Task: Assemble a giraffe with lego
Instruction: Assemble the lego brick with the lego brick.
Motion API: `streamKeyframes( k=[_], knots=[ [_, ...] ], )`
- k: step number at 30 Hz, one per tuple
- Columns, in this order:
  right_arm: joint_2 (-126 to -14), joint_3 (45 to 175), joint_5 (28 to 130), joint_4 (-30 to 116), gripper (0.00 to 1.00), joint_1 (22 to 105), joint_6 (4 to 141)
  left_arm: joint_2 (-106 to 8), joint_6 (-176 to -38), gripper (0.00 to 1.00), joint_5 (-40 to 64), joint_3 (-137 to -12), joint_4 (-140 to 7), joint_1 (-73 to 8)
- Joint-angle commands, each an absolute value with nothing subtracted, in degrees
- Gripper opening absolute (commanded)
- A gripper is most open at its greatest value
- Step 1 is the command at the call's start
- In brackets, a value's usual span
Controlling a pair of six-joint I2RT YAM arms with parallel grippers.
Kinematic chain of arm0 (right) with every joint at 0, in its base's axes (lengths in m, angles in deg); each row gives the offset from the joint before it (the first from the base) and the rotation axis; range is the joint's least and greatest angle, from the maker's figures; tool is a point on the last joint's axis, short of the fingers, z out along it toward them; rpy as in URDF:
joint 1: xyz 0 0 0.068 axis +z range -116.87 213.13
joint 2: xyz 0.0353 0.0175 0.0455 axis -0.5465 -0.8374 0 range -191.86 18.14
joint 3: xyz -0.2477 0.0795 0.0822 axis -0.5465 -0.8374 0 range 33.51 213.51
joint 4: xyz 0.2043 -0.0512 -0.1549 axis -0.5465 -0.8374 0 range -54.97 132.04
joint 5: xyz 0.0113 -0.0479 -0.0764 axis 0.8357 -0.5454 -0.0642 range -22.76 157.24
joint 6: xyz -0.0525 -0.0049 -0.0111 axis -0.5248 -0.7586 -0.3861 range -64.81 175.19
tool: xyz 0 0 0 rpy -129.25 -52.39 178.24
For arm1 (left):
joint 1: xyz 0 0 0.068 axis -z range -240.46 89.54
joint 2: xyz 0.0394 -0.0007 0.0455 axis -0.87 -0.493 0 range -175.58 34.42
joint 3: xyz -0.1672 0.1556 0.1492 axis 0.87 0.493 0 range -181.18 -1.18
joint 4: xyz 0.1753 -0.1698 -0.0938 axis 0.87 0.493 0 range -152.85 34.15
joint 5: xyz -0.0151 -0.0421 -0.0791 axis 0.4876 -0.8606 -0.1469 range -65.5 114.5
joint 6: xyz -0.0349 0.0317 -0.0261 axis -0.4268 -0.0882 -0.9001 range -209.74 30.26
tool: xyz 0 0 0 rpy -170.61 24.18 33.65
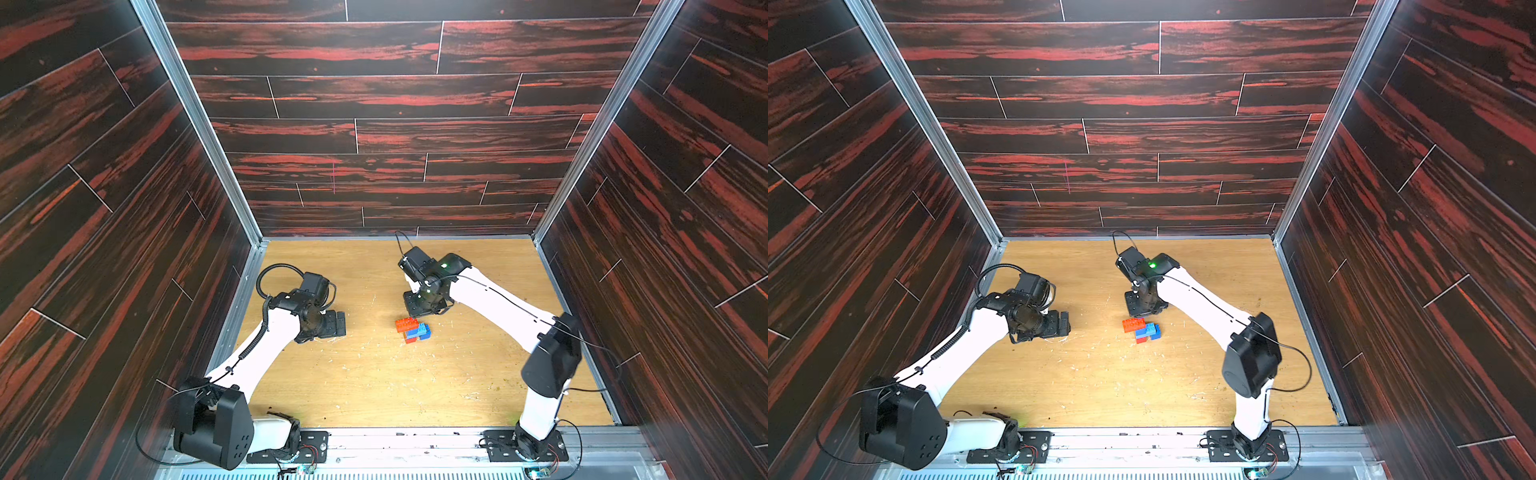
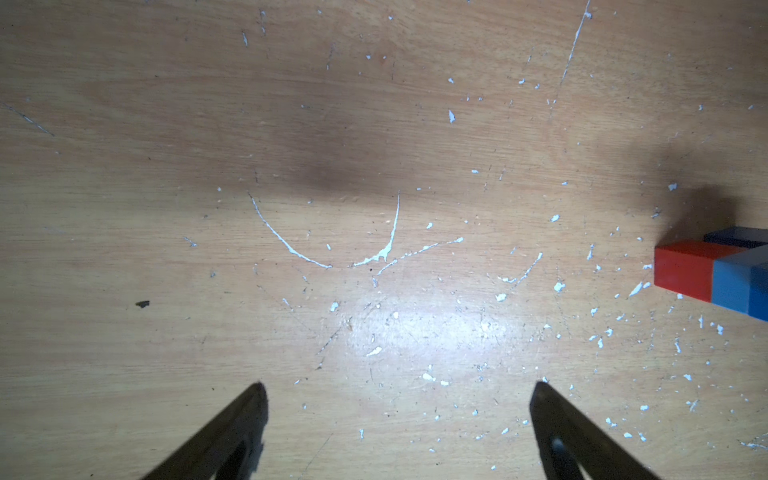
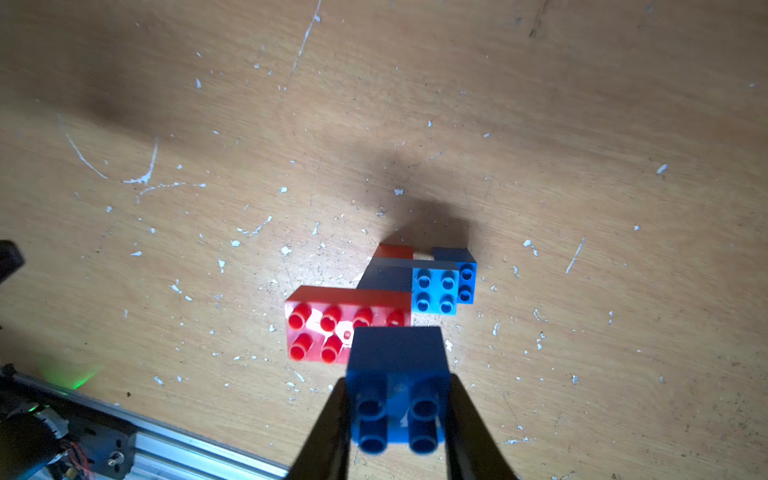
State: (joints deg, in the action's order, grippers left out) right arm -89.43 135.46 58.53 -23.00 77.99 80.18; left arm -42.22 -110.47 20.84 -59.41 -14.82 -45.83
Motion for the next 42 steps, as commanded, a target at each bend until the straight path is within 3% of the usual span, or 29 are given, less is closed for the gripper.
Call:
streamKeyframes(
  k=[1, 42],
  knots=[
    [-91.15, 137.7, 59.8, -26.48, 0.18, 77.84, 80.15, -41.6, -109.58, 0.99, 20.21, -59.97, -13.55, -46.14],
    [-95.94, 138.77, 59.78, -28.18, 0.17, 79.36, 79.36, -41.26, -109.46, 0.99, 20.04, -60.15, -13.59, -46.11]
  ],
)
